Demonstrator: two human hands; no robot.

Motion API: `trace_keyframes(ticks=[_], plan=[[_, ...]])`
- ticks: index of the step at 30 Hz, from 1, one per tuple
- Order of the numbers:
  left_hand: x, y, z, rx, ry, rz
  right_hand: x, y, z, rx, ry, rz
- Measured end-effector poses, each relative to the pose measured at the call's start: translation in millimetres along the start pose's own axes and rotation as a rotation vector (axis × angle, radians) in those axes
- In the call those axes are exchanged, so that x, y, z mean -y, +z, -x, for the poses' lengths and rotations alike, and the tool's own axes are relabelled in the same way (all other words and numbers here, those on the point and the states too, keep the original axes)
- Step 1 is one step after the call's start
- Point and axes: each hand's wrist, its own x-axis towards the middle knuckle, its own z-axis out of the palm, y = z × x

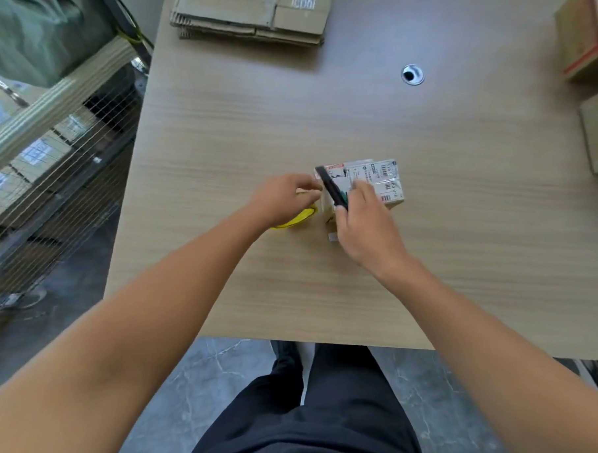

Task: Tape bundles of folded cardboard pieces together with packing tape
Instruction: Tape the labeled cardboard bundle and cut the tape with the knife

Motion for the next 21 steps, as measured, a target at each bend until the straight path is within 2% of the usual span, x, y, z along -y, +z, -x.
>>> trace_keyframes(ticks=[3,5,9,15,19,21], plan=[[12.8,3.7,18.8,0.014,-0.135,0.156,-1.5,-0.9,5.8,0.059,-0.031,0.013],[17.9,3.0,29.3,0.031,-0.138,0.254,4.0,-3.8,3.7,0.15,0.004,0.046],[16.7,-6.9,33.6,-0.034,-0.153,-0.036,13.7,-7.1,1.1,0.276,0.076,0.074],[0.4,-7.9,31.3,-0.045,-0.169,-0.24,16.8,2.8,-0.9,0.357,0.117,0.182],[-7.0,10.9,41.2,-0.063,-0.059,-0.372,25.5,23.8,0.3,0.334,0.141,0.315],[-6.7,13.5,47.6,-0.141,0.032,-0.374,26.9,31.8,-0.2,0.305,0.121,0.416]])
